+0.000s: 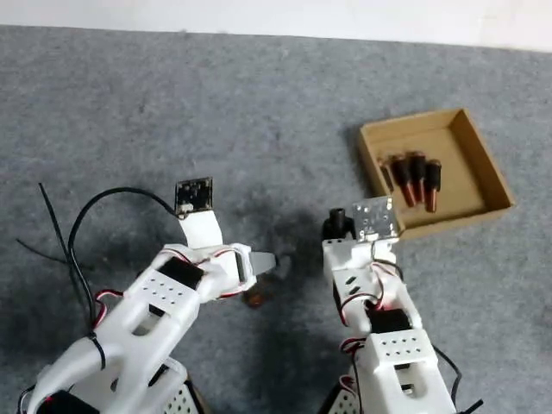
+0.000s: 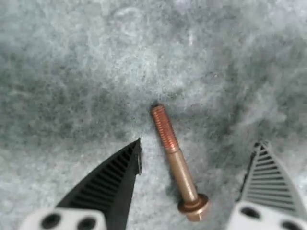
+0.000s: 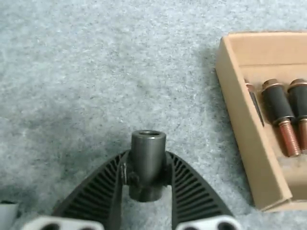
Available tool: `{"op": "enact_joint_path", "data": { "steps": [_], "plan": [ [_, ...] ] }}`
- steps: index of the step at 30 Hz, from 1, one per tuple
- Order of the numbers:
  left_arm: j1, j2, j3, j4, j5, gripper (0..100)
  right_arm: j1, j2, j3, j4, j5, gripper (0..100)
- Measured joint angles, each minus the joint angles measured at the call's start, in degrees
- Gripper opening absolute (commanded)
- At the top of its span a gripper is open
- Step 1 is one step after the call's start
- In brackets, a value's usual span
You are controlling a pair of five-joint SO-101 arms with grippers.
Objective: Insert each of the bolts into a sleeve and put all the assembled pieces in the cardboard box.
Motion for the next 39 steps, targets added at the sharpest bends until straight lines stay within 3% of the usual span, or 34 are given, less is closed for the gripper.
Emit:
{"op": "enact_joint_path", "data": {
  "steps": [10,16,18,23,25,31,39],
  "plan": [
    [0.09,15.91,-7.21,0.62,0.44,33,0.00,0.00,0.00,0.00,0.00,0.5],
    [0.18,17.14,-9.23,2.99,0.26,32,0.00,0.00,0.00,0.00,0.00,0.5],
    [0.18,17.23,-9.23,2.99,0.26,26,0.00,0.00,0.00,0.00,0.00,0.5],
    [0.18,17.23,-9.23,2.99,0.26,0,0.00,0.00,0.00,0.00,0.00,0.5],
    [0.53,17.23,-9.49,2.81,0.44,4,0.00,0.00,0.00,0.00,0.00,0.5],
    [0.53,17.41,-10.73,2.90,0.26,1,0.00,0.00,0.00,0.00,0.00,0.5],
    [-8.79,17.41,-14.51,2.99,0.53,1,0.00,0.00,0.00,0.00,0.00,0.5]
  ]
}}
